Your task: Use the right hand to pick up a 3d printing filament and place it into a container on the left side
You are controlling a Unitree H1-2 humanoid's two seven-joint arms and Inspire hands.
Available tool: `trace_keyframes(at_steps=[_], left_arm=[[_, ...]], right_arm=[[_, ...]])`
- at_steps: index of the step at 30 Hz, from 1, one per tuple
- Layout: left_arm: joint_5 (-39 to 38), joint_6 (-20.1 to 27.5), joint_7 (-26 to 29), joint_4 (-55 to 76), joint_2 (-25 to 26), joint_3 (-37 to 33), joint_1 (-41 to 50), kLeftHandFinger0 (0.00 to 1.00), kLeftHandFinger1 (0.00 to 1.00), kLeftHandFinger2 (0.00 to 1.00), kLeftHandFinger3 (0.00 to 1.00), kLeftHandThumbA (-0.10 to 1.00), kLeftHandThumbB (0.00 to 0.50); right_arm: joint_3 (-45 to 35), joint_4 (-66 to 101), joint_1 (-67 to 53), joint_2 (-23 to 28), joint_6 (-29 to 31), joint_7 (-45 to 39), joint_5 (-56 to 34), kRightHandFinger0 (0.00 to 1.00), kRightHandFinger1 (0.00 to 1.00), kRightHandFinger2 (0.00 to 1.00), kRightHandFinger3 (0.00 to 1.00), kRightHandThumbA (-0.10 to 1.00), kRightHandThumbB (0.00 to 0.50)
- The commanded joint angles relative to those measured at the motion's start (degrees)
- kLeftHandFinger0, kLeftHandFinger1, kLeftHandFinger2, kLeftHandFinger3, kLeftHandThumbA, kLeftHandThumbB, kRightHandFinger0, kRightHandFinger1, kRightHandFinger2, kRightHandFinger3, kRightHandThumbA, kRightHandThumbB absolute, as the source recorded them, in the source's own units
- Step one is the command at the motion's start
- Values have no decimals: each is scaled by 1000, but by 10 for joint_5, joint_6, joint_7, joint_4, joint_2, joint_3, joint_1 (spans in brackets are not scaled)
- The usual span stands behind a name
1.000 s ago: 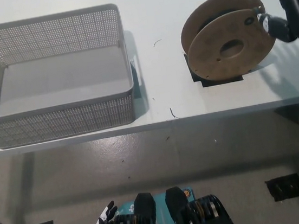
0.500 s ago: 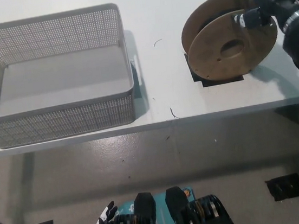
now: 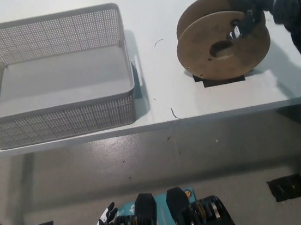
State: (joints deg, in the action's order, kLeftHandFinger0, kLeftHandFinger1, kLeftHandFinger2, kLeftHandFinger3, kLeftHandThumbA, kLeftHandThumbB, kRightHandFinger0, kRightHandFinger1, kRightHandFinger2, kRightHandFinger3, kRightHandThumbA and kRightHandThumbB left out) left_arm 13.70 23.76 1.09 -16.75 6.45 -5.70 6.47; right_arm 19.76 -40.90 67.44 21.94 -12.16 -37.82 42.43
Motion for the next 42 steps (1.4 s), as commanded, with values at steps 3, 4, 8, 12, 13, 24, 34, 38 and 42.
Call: trace_keyframes(at_steps=[3, 4, 8, 12, 13, 24, 34, 38, 42], left_arm=[[-16, 3, -24, 36, 19, -5, -14, 1000, 1000, 1000, 1000, 1000, 298], [-16, 6, -24, 34, 21, -5, -15, 1000, 1000, 1000, 1000, 1000, 295], [-20, 8, -29, 34, 23, -6, -20, 1000, 1000, 1000, 1000, 1000, 291], [-24, 8, -34, 30, 24, -5, -27, 1000, 1000, 1000, 1000, 1000, 301], [-24, 8, -34, 30, 24, -6, -28, 1000, 1000, 1000, 1000, 1000, 305], [-29, 8, -42, 31, 28, -6, -43, 1000, 1000, 1000, 1000, 1000, 304], [-37, 7, -52, 39, 34, -5, -50, 1000, 1000, 1000, 1000, 1000, 319], [-33, 7, -52, 41, 35, -4, -53, 1000, 1000, 1000, 1000, 1000, 314], [-33, 11, -50, 40, 36, -2, -53, 1000, 1000, 1000, 1000, 1000, 321]], right_arm=[[40, -233, 301, 6, 16, -302, -51, 1000, 1000, 1000, 1000, 733, 500], [44, -250, 306, 2, 22, -299, -48, 1000, 1000, 1000, 1000, 734, 500], [56, -287, 313, -11, 40, -296, -44, 1000, 1000, 1000, 1000, 755, 463], [64, -316, 322, -26, 29, -306, -46, 1000, 1000, 1000, 1000, 815, 500], [62, -326, 323, -28, 33, -305, -50, 1000, 1000, 1000, 1000, 816, 500], [12, -394, 267, -46, 10, -276, -110, 1000, 1000, 1000, 1000, 676, 500], [-4, -391, 156, -70, 58, -171, -132, 1000, 1000, 1000, 1000, 688, 500], [-15, -392, 130, -81, 48, -149, -153, 1000, 1000, 1000, 1000, 662, 500], [16, -385, 103, -87, 106, -116, -137, 1000, 1000, 1000, 1000, 715, 500]])
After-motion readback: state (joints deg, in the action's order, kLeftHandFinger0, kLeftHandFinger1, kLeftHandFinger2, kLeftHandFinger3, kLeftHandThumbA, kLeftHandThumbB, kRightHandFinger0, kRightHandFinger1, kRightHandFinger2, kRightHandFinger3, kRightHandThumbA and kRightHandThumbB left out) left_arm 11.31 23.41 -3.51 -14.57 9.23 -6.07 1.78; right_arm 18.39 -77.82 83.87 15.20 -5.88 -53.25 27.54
